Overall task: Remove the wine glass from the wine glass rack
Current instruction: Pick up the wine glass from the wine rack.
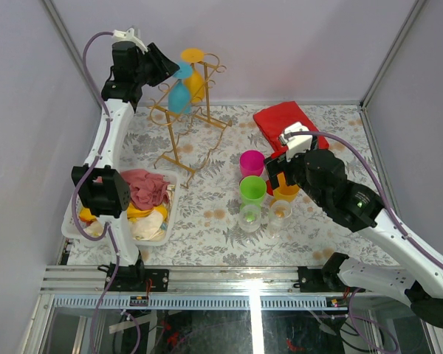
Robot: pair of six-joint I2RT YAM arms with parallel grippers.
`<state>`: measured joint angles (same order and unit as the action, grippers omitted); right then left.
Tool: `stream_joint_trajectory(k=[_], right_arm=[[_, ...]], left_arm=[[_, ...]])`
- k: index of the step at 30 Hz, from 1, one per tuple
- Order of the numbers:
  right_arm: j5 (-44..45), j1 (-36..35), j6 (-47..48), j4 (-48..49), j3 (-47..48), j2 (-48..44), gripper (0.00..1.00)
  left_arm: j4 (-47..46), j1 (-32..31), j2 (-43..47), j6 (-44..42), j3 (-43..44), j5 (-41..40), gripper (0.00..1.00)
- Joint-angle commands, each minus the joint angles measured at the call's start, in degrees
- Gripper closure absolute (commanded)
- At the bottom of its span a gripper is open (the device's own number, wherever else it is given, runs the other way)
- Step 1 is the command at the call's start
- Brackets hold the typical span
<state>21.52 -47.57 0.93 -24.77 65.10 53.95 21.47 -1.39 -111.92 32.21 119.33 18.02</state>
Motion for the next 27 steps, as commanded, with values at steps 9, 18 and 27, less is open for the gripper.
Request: stream_joint_trajectory(k=[9, 18, 27], right_arm=[[0.1, -0.3, 0.4, 2.2, 1.4, 0.3, 0.01], [-0.1, -0.3, 0.3, 1.7, 1.6, 0.2, 0.01], [-0.2, -0.3, 0.1, 1.4, 1.7, -0.1, 0.01]], left_arm=[[-0.7, 0.4, 0.8, -2.8, 1.5, -0.2, 0.80], [-1.4, 0.4, 1.6, -1.0, 2.3, -0.3, 0.96], [-9.7, 2.2, 4.5, 8.7, -2.6, 2.1, 1.00]])
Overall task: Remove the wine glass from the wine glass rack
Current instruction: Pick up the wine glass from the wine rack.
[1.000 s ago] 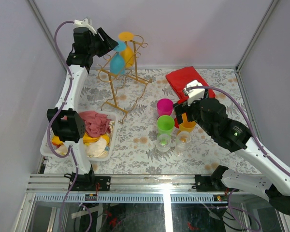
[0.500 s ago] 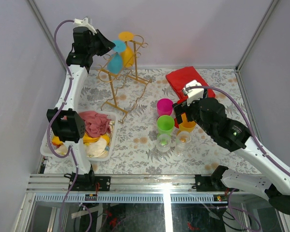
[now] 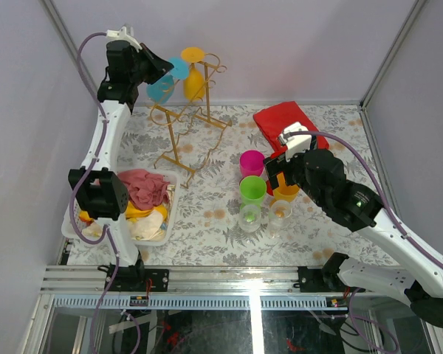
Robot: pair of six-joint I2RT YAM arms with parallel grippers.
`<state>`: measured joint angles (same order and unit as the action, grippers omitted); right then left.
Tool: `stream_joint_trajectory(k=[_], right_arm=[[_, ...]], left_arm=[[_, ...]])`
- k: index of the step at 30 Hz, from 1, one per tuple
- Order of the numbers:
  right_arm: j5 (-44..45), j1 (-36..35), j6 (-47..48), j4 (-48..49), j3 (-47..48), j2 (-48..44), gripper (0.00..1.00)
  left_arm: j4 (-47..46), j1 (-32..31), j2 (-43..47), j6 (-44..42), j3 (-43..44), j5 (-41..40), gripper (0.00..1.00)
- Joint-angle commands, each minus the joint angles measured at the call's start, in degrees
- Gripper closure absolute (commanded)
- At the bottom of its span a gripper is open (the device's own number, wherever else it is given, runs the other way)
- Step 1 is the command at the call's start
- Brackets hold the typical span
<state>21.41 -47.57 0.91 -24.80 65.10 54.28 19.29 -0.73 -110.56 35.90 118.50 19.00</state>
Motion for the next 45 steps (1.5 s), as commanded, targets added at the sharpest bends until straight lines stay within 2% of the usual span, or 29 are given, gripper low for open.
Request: stream_joint_trajectory(k=[1, 9, 17, 29, 45], right_arm=[[-0.1, -0.3, 0.1, 1.4, 1.7, -0.4, 0.01], [-0.2, -0.3, -0.2, 1.3, 1.8, -0.4, 0.01], [-0.4, -0.3, -0.5, 1.2, 1.9, -0.6, 0.01], [-0.4, -0.3, -0.4, 1.0, 2.4, -0.8, 0.01], [-0.1, -0.3, 0.0, 0.8, 2.2, -1.2, 0.01]], left_arm=[[-8.2, 1.8, 3.5, 5.8, -2.4, 1.2, 1.00], [-18.4, 4.0, 6.1, 13.5, -9.6, 2.9, 1.00], [-22.8, 5.4, 7.8, 17.5, -13.3, 4.5, 1.00], [-22.4, 5.9, 7.7, 18.0, -13.2, 6.4, 1.00], [-23.1, 6.0, 3.4, 20.5, -13.6, 8.0, 1.00]])
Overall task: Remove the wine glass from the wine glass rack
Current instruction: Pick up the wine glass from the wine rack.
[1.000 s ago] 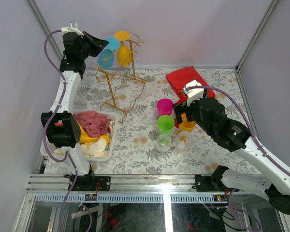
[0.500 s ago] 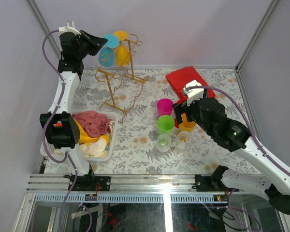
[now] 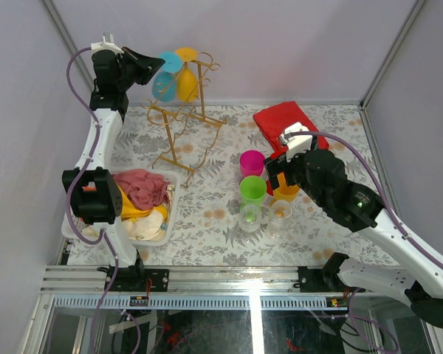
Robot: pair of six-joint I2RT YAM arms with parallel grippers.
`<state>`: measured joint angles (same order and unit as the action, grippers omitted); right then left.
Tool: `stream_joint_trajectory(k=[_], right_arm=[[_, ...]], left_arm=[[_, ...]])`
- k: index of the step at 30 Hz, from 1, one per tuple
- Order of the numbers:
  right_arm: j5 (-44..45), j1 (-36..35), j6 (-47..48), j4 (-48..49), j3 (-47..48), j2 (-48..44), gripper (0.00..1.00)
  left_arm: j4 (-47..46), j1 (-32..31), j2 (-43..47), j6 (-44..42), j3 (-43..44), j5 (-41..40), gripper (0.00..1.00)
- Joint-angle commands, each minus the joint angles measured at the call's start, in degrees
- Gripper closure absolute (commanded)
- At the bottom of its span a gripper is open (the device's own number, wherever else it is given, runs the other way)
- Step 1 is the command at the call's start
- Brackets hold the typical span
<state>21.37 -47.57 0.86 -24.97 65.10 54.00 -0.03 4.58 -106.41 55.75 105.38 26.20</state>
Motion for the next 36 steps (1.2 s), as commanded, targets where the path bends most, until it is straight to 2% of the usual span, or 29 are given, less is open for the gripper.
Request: stream_joint_trajectory(k=[1, 17, 26, 36], right_arm=[[-0.1, -0.3, 0.0, 1.0, 2.2, -0.9, 0.01], [0.2, -0.3, -0.1, 0.6, 2.1, -1.3, 0.01], [0.5, -0.3, 0.0, 0.5, 2.1, -1.7, 0.01], [0.0, -0.3, -0.5, 0.4, 2.2, -2.2, 0.01]], left_arm=[[-3.7, 0.6, -0.8, 0.6, -0.8, 0.8, 1.00], [-7.7, 0.7, -1.6, 4.1, -0.8, -3.0, 1.00], [-10.3, 1.1, 3.4, 4.3, -6.9, -8.7, 1.00], [-14.2, 1.7, 7.9, 4.4, -10.4, -10.2, 1.00]])
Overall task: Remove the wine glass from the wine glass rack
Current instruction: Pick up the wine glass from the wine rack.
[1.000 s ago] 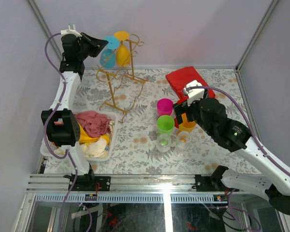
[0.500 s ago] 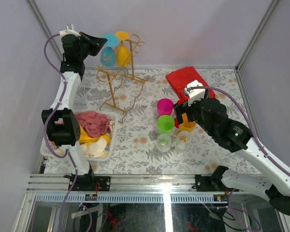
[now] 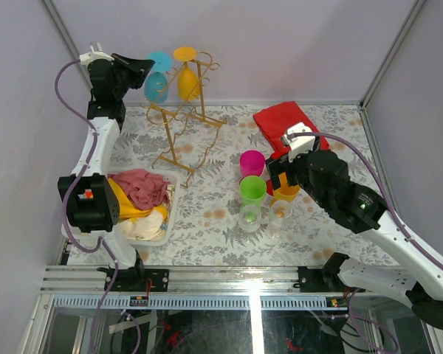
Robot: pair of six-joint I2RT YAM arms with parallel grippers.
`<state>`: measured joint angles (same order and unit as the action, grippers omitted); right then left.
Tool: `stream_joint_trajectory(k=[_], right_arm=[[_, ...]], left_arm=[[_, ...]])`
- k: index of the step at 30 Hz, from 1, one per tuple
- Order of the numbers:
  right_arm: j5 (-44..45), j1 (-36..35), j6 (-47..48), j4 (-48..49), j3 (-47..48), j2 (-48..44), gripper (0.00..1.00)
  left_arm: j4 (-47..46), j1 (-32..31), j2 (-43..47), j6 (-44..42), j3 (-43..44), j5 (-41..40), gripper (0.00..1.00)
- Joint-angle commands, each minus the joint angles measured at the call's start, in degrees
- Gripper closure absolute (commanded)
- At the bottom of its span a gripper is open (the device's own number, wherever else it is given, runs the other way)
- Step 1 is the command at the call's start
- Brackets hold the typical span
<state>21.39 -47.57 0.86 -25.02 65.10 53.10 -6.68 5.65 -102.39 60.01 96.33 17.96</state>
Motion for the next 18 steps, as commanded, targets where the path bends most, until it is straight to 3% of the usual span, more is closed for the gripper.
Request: stream_joint_trajectory(k=[1, 10, 18], right_arm=[[-0.1, -0.3, -0.6, 0.3, 2.1, -1.3, 0.01], [-0.5, -0.3, -1.6, -0.6, 2.7, -2.4, 0.01], [-2.4, -0.3, -3.3, -0.6, 2.6, -3.4, 0.01]], left_arm=[[-8.0, 0.7, 4.1, 0.4, -1.5, -1.9, 1.00], [-8.2, 1.1, 7.3, 0.5, -2.1, -1.5, 1.00], [-0.9, 1.3, 21.9, -13.1, -7.6, -10.4, 1.00]])
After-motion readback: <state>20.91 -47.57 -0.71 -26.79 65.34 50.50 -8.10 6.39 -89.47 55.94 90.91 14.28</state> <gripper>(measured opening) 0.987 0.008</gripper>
